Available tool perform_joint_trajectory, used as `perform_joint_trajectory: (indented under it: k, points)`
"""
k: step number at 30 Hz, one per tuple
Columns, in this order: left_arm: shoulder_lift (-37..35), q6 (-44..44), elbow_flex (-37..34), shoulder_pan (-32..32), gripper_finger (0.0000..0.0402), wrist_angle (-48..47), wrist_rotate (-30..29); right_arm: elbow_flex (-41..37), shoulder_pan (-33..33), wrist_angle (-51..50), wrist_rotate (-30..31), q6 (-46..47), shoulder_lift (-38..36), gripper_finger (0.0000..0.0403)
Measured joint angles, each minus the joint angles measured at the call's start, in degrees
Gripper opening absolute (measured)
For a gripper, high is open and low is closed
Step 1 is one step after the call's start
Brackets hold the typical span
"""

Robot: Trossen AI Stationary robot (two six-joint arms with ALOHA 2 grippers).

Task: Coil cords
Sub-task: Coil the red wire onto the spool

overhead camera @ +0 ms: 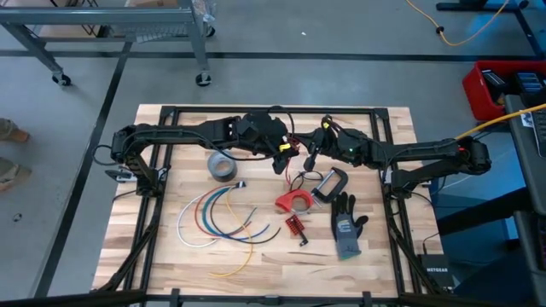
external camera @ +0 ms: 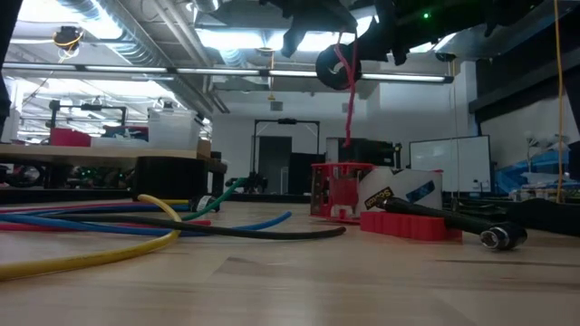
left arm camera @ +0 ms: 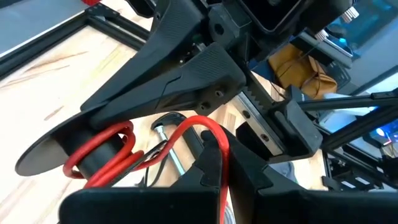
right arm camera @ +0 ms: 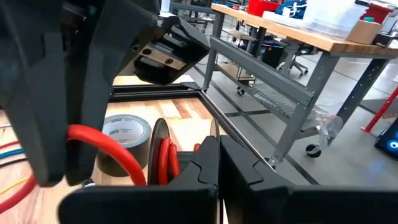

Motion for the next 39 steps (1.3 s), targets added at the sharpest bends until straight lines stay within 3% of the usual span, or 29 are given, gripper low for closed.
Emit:
perform_joint_trajectory:
  k: [21, 39]
  points:
    - [0.18, -1.27, 0.0, -2.37, 0.0, 3.08, -0.18, 0.01, 0.0, 2.36, -0.39, 2.14, 0.0, 0.0003]
    - [2.21, 0.36, 0.62, -1.19, 0.0, 6.62, 0.01, 2.19, -0.07, -2.23, -0.49, 1.49, 0.51, 0.0003]
